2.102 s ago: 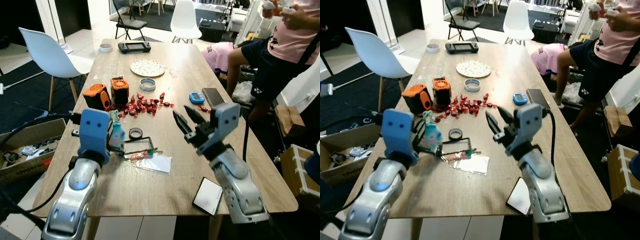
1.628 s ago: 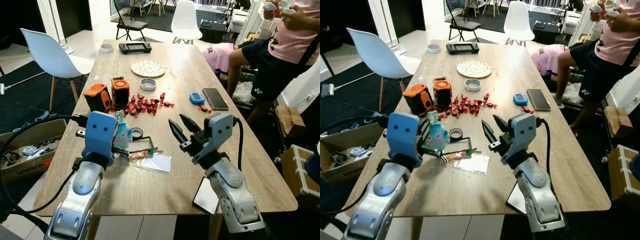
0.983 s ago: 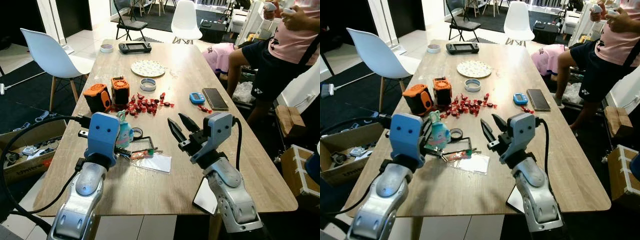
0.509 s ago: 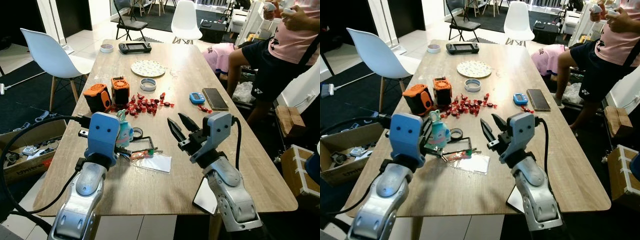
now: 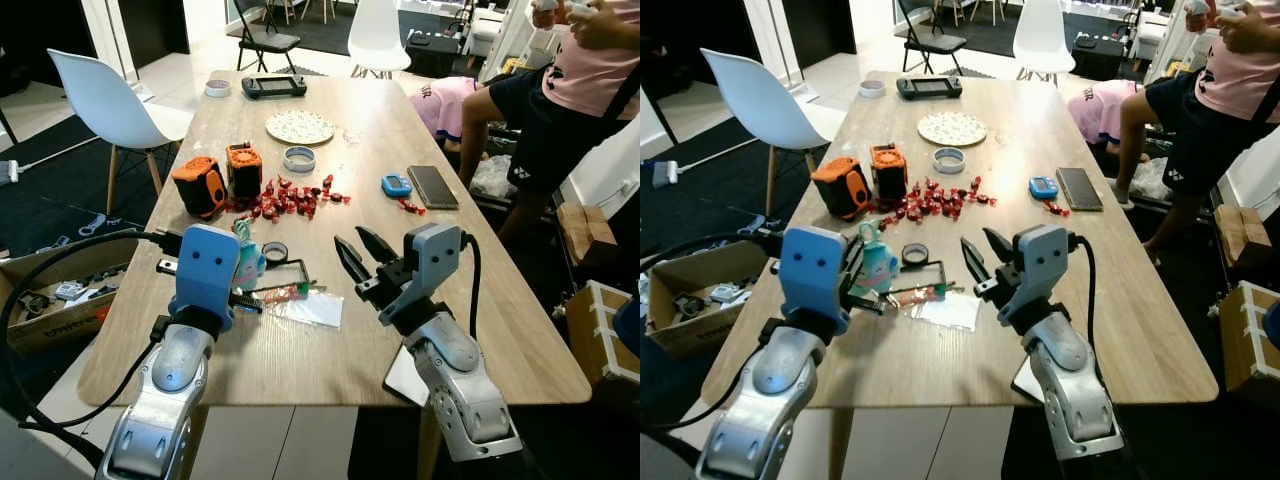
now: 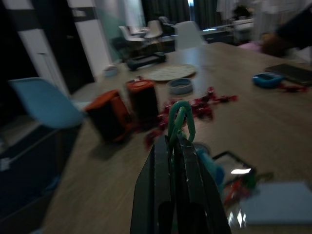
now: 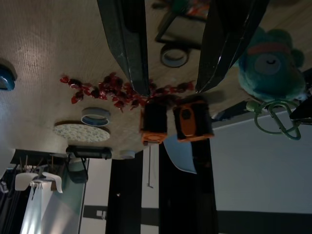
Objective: Hang keys on a hook
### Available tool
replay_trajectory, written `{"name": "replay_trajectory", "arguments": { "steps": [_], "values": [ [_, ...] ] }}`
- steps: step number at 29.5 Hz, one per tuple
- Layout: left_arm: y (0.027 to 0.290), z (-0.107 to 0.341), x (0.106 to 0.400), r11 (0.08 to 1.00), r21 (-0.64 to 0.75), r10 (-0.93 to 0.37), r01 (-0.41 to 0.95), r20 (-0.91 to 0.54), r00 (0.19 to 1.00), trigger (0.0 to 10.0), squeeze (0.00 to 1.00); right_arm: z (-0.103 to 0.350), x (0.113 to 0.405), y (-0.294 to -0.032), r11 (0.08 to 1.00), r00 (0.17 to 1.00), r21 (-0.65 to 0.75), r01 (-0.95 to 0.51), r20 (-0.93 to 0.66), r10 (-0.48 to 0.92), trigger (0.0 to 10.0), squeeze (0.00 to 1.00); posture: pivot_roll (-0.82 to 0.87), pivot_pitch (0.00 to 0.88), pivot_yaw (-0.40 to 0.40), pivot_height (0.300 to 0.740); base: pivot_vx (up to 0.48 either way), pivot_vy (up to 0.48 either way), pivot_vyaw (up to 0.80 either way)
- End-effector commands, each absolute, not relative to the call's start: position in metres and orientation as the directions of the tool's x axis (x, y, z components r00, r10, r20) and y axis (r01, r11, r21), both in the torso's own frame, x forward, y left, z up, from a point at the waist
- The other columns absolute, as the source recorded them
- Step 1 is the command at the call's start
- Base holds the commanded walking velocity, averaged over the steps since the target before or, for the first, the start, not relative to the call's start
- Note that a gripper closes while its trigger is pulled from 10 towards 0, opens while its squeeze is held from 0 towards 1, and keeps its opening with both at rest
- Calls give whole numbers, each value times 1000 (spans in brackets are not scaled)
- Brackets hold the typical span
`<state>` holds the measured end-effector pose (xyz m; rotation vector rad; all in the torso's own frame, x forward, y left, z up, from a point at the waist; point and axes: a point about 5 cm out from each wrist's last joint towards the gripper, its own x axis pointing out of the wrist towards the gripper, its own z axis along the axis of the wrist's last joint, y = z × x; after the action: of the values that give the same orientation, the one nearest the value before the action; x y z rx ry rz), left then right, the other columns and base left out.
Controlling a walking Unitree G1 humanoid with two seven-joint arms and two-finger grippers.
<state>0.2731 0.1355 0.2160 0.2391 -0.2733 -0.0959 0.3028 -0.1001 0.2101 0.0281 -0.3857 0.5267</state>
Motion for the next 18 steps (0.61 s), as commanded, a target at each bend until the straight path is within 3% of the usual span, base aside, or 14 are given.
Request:
{"name": "replay_trajectory", "arguments": {
  "steps": [1, 18],
  "values": [
    [132, 214, 271, 966, 250, -138, 72, 259, 956, 10000, 0, 208, 302, -100, 867, 795, -77, -493, 365, 485, 10000, 0, 140, 125, -62, 740, -412, 0, 0],
    [134, 213, 270, 964, 257, -138, 70, 256, 957, 10000, 0, 207, 303, -98, 863, 791, -79, -499, 365, 491, 10000, 0, 145, 122, -62, 740, -384, 0, 0]
  ]
}}
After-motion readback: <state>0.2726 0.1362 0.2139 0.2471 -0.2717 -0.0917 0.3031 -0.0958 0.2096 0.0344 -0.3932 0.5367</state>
